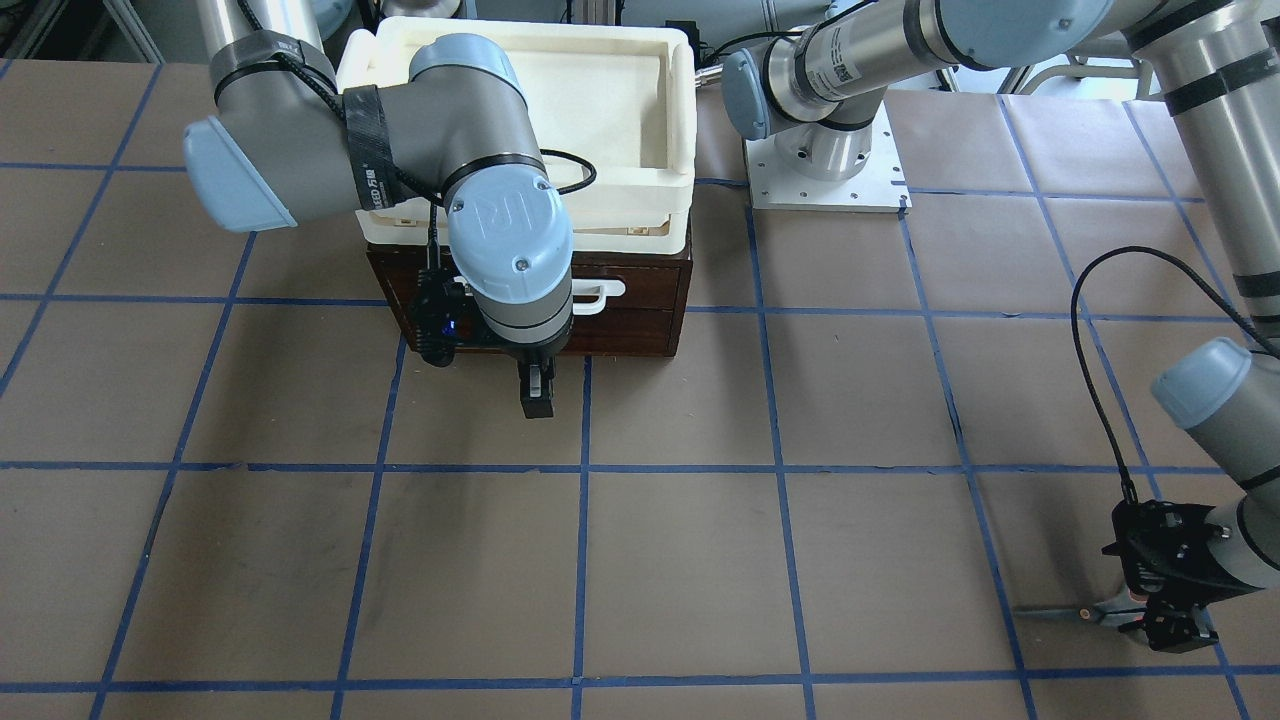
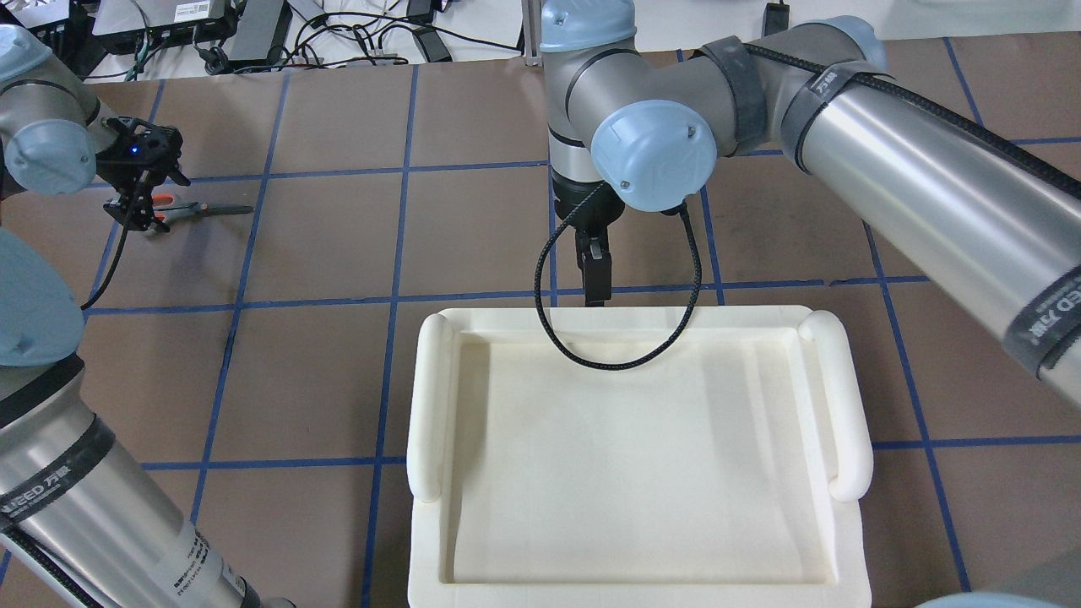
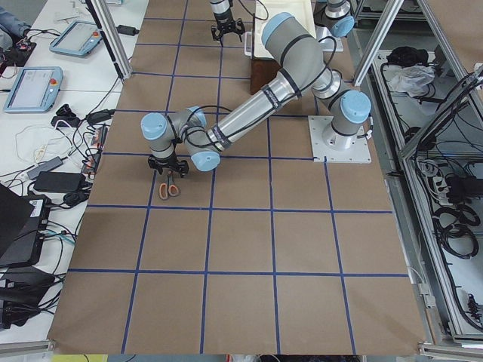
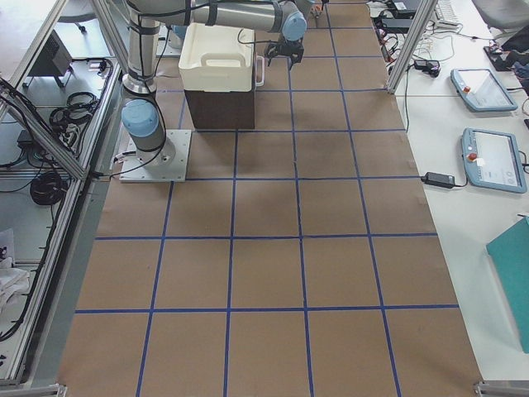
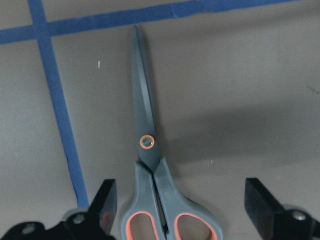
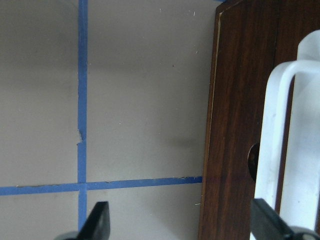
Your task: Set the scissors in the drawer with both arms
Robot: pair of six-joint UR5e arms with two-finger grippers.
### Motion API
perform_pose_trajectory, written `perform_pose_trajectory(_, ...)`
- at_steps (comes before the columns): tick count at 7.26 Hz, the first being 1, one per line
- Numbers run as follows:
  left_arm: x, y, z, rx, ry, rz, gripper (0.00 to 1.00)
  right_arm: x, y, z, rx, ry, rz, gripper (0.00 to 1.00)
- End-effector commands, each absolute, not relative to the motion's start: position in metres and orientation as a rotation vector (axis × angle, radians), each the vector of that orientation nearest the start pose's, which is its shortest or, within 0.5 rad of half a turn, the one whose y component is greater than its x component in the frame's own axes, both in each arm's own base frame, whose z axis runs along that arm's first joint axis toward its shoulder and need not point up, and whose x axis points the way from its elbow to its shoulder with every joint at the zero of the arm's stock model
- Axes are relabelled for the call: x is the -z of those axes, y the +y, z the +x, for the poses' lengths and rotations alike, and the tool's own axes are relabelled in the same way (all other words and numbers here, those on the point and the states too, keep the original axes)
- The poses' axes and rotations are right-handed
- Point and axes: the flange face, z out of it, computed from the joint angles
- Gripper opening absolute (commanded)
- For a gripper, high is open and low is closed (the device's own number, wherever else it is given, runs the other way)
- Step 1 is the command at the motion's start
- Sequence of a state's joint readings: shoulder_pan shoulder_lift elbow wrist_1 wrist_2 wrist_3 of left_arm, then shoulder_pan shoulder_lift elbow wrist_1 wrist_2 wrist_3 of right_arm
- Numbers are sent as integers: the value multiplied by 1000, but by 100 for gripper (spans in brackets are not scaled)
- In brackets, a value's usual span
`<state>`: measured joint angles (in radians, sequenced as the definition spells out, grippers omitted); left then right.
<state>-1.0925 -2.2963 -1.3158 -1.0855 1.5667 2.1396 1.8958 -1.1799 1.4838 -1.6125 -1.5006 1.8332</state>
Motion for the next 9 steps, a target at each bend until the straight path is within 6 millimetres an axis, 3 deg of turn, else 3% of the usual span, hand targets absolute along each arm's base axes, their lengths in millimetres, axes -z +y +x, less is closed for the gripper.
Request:
perform_pose_trajectory(1, -208, -722, 209, -39, -2251, -2228, 91, -310, -525, 326, -363, 2436, 2325, 100)
perform_pose_trajectory(3, -190, -730, 211, -80, -2252, -2257, 92, -307, -522, 323, -393, 2453, 2348, 100)
perform_pose_trajectory(5, -179, -731, 211, -78, -2198, -2296, 100, -301, -521, 323, -413, 2466, 2358, 100)
perform_pose_trajectory(9, -176, -727, 214, -46, -2174, -2313, 93, -289, -522, 323, -432, 2481, 2373, 100)
